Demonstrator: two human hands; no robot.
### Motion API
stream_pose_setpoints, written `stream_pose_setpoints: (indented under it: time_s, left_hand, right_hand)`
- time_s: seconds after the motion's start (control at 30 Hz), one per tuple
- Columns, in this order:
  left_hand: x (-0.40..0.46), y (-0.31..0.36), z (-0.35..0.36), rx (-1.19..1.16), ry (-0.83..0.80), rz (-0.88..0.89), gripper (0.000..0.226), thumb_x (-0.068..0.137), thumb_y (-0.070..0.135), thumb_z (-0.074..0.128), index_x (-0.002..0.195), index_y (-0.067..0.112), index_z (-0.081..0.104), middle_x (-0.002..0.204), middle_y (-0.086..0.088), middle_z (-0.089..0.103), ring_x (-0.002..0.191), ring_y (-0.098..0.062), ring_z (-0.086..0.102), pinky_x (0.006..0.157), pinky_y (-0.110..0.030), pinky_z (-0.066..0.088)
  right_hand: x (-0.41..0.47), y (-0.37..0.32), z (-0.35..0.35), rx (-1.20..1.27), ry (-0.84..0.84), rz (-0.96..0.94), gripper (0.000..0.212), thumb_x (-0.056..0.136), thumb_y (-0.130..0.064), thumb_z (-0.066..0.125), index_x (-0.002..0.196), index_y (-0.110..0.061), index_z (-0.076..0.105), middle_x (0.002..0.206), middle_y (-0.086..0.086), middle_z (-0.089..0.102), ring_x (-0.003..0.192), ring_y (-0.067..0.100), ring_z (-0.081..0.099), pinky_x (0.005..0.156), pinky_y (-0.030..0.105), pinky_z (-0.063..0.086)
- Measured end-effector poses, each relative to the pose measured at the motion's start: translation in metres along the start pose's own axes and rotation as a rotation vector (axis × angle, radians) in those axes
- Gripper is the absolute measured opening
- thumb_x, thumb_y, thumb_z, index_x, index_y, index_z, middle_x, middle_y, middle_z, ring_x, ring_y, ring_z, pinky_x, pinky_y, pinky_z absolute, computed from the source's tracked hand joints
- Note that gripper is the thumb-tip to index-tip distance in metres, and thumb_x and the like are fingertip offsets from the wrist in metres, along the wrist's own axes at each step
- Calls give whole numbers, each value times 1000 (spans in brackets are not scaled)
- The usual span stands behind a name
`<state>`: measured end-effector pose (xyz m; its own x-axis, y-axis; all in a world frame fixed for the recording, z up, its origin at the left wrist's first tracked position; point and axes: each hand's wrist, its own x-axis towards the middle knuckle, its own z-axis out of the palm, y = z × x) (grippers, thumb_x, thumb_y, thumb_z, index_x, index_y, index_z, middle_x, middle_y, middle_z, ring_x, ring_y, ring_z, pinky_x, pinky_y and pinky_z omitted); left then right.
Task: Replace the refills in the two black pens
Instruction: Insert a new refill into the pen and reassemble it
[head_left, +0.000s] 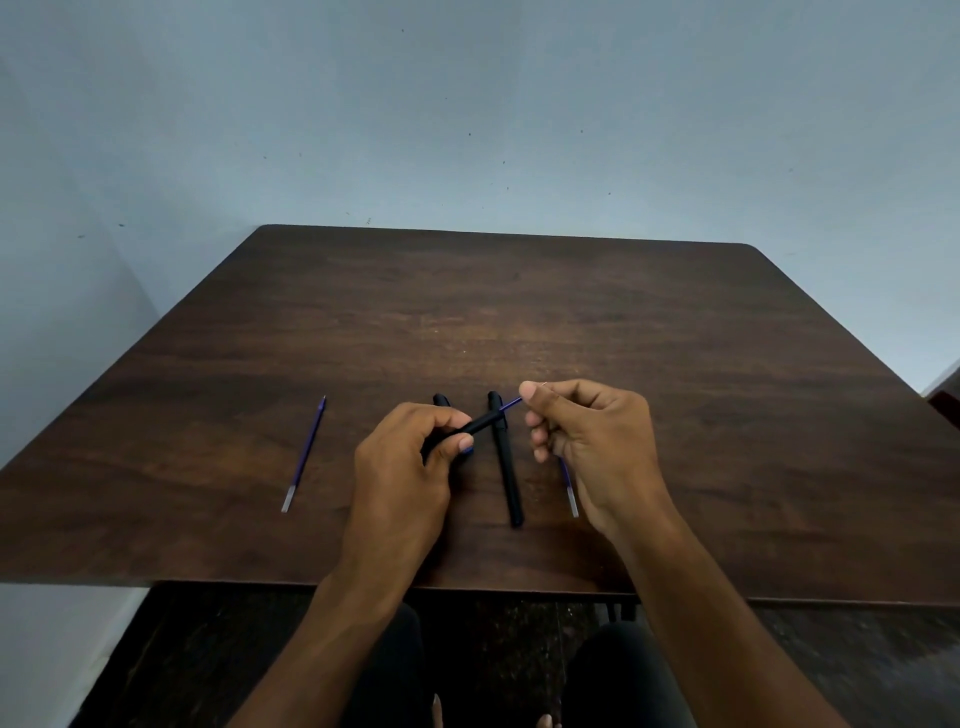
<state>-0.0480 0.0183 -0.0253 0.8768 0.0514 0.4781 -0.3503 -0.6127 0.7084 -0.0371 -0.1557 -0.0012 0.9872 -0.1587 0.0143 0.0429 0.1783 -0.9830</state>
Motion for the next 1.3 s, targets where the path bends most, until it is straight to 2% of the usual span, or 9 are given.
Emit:
stream_pose_setpoints:
  time_s: [0.13, 0.37, 0.6, 0.7, 0.77, 0.97, 1.1, 1.2, 1.3]
  left_hand:
    - [0, -1, 0, -44, 19, -55, 22, 82, 8, 77, 97, 23, 72, 91, 24, 62, 98, 11, 58, 81, -1, 41]
    - [-2, -2, 0, -55, 37, -63, 24, 84, 6, 76, 98, 25, 71, 92, 22, 63, 98, 12, 57, 80, 0, 40]
    - [0, -4, 3, -76, 86, -71, 32, 88, -6, 66, 105, 21, 70, 99, 17, 66, 98, 12, 58, 83, -2, 40]
    - [0, -6, 2, -94, 129, -135, 30, 90, -2, 65, 104, 24, 69, 100, 16, 67, 98, 11, 58, 82, -2, 40]
    - [0, -7, 2, -109, 144, -164, 29, 91, 0, 64, 105, 26, 69, 102, 16, 67, 100, 10, 59, 82, -2, 41]
    - [0, -8, 1, -90, 142, -163, 27, 92, 0, 63, 107, 22, 69, 104, 11, 68, 100, 4, 61, 83, -4, 42]
    - [0, -7, 1, -59, 138, -141, 30, 90, -2, 64, 107, 22, 70, 101, 17, 65, 97, 3, 60, 82, -1, 38]
    - [0, -8, 1, -53, 113, -132, 33, 90, -2, 65, 107, 25, 70, 99, 24, 62, 100, -2, 60, 83, -1, 38]
    - [1, -10, 3, -60, 90, -124, 36, 90, -2, 64, 108, 29, 69, 102, 22, 65, 102, -3, 62, 85, -9, 42]
  right_hand:
    - [-1, -1, 4, 22, -18, 37, 13, 85, -14, 78, 78, -4, 74, 63, 7, 67, 53, 16, 58, 47, 27, 49]
    - [-2, -2, 8, 47, -38, 46, 13, 83, -15, 79, 72, -11, 74, 64, 6, 68, 53, 15, 59, 46, 25, 48]
    - [5, 3, 14, 2, -41, 31, 16, 79, -21, 84, 81, -7, 79, 70, 12, 73, 51, 12, 55, 45, 23, 45]
    - [8, 8, 12, -209, 25, -57, 11, 76, -22, 86, 81, -13, 80, 66, 3, 74, 49, 5, 55, 46, 17, 43]
    - [10, 8, 10, -462, 22, -177, 6, 76, -19, 85, 81, -20, 81, 69, -9, 75, 57, -1, 64, 54, 11, 47]
    - [9, 4, 26, -997, -354, -365, 21, 82, -18, 80, 102, -25, 81, 67, -15, 51, 63, -5, 50, 62, 7, 37]
    - [8, 7, 32, -1148, -472, -433, 25, 87, -26, 75, 108, -39, 77, 69, -17, 41, 78, 4, 39, 69, 26, 42]
    - [6, 12, 32, -1181, -485, -478, 29, 87, -29, 73, 112, -44, 73, 82, -12, 41, 91, 10, 35, 74, 29, 40]
    - [8, 14, 33, -1177, -497, -497, 26, 86, -27, 75, 110, -38, 75, 86, -7, 48, 94, 13, 42, 76, 29, 41]
